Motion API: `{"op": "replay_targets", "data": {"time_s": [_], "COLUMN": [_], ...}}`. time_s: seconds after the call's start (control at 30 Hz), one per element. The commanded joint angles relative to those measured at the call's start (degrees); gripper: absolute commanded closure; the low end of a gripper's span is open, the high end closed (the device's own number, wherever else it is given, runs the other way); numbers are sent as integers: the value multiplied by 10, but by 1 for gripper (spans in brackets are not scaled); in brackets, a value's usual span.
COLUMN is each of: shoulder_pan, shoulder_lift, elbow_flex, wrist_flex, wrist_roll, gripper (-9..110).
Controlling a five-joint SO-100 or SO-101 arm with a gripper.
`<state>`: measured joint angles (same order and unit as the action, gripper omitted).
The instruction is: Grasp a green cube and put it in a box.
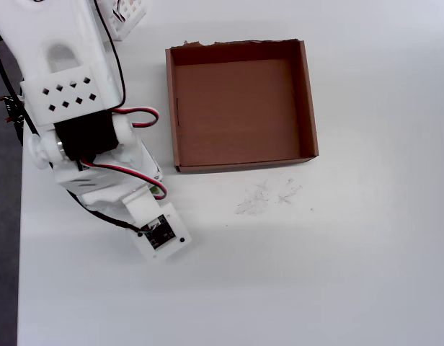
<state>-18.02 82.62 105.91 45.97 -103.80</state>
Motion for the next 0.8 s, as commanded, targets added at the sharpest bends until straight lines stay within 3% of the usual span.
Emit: {"op": "replay_targets", "data": {"time_s": [0.0, 0.33, 0.77], "shoulder_pan": [2, -31, -198], "shoulder_lift": [61, 130, 208], "elbow_flex": [-42, -109, -127], "wrist_flex": [48, 182, 236], "wrist_roll": [2, 50, 253], "gripper": [90, 91, 90]}}
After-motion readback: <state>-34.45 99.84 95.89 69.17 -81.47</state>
